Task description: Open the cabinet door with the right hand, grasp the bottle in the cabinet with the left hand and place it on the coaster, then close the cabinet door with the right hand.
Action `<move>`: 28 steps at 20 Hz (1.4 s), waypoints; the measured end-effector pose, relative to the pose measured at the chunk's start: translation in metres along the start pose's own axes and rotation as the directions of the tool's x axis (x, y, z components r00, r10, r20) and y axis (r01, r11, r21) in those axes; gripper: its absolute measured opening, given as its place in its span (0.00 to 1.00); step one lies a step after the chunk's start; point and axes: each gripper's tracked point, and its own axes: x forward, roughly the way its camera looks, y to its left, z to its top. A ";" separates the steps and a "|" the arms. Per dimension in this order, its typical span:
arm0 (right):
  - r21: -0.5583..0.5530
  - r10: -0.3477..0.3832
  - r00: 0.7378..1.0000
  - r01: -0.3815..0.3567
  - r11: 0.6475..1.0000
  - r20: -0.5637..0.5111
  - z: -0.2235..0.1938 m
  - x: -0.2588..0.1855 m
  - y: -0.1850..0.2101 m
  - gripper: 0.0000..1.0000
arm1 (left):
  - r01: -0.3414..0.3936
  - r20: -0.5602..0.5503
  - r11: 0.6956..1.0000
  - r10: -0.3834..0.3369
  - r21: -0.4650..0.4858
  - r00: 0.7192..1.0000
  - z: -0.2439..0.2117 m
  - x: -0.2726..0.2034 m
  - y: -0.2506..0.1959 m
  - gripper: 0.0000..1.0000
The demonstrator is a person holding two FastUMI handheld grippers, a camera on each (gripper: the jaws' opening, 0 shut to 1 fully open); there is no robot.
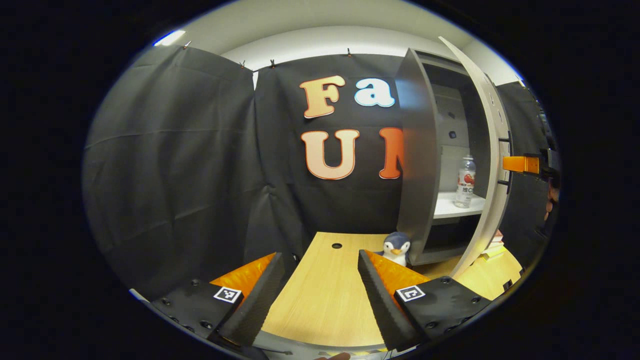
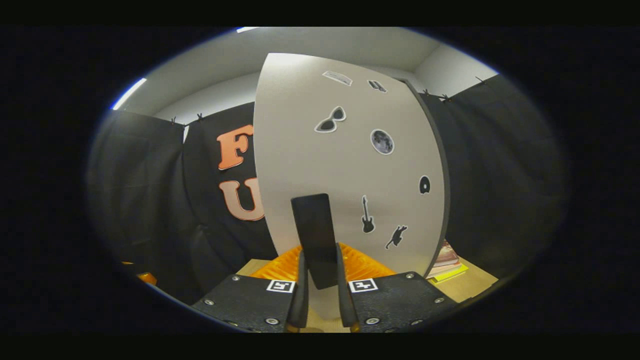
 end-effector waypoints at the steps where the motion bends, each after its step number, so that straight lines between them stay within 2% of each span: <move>1: 0.006 -0.001 1.000 0.001 1.000 0.001 0.001 -0.008 -0.008 0.22 | 0.009 0.001 1.000 -0.009 0.005 1.000 -0.001 -0.002 -0.009 0.97; 2: 0.008 -0.003 1.000 0.003 1.000 0.003 0.000 -0.017 -0.015 0.25 | 0.016 0.004 1.000 -0.016 0.013 1.000 0.000 -0.005 -0.018 0.97; 9: 0.019 -0.036 0.999 0.035 0.999 0.018 0.008 -0.061 -0.062 0.24 | 0.098 -0.002 0.994 -0.099 0.054 0.995 -0.006 -0.022 -0.086 0.97; 12: 0.025 -0.061 0.998 0.060 0.998 0.034 0.012 -0.081 -0.090 0.17 | 0.143 0.003 0.989 -0.143 0.041 0.990 -0.006 -0.029 -0.117 0.95; 15: 0.023 -0.096 0.994 0.095 0.995 0.043 0.017 -0.113 -0.140 0.14 | 0.172 0.014 0.985 -0.172 0.017 0.985 -0.004 -0.033 -0.143 0.95; 19: 0.021 -0.100 0.993 0.099 0.995 0.060 0.019 -0.129 -0.180 0.16 | 0.190 0.007 0.982 -0.190 0.009 0.982 -0.009 -0.038 -0.172 0.95; 20: 0.019 -0.104 0.993 0.103 0.994 0.061 0.019 -0.136 -0.190 0.12 | 0.195 0.002 0.981 -0.195 0.007 0.981 -0.012 -0.039 -0.179 0.95; 21: 0.011 -0.110 0.992 0.109 0.994 0.062 0.019 -0.140 -0.199 0.16 | 0.197 -0.002 0.980 -0.197 0.005 0.980 -0.013 -0.041 -0.185 0.95; 22: 0.001 -0.115 0.991 0.115 0.993 0.073 0.024 -0.142 -0.208 0.07 | 0.200 -0.005 0.980 -0.200 0.005 0.980 -0.014 -0.042 -0.190 0.95; 24: -0.023 -0.121 0.990 0.123 0.992 0.068 0.027 -0.142 -0.226 0.15 | 0.201 0.002 0.980 -0.201 0.009 0.980 -0.012 -0.044 -0.198 0.95; 25: -0.037 -0.122 0.990 0.125 0.992 0.063 0.028 -0.142 -0.234 0.05 | 0.201 0.004 0.980 -0.201 0.010 0.980 -0.010 -0.043 -0.201 0.95; 26: -0.051 -0.128 0.990 0.131 0.990 0.060 0.029 -0.140 -0.243 0.05 | 0.200 0.005 0.980 -0.200 0.011 0.980 -0.010 -0.044 -0.203 0.95; 27: -0.066 -0.137 0.989 0.141 0.988 0.060 0.030 -0.140 -0.253 0.10 | 0.199 0.005 0.980 -0.199 0.013 0.980 -0.011 -0.045 -0.205 0.97; 28: -0.083 -0.147 0.988 0.151 0.985 0.056 0.031 -0.141 -0.263 0.10 | 0.197 0.005 0.980 -0.197 0.015 0.980 -0.010 -0.045 -0.207 0.95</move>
